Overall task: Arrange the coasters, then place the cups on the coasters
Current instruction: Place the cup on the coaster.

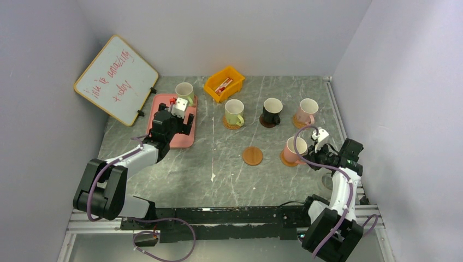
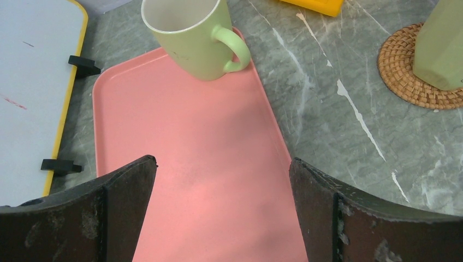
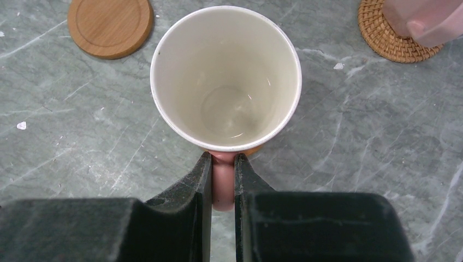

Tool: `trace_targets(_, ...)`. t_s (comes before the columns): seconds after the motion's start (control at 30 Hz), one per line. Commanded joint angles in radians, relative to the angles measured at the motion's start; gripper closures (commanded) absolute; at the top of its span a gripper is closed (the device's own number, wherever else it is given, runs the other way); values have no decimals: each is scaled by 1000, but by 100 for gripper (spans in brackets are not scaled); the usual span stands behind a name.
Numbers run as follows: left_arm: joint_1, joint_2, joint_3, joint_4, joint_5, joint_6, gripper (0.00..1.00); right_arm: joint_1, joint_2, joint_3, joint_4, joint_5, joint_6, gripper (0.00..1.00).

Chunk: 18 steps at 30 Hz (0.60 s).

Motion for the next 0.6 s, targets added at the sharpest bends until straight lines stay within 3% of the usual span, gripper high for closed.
trace_targets(0.0, 3, 0, 33, 37, 10, -3, 4, -6, -4, 32, 67, -61, -2, 100)
trace_targets(0.57, 3, 1, 33, 37, 14, -3, 4, -5, 21, 41, 77, -40, 24, 100)
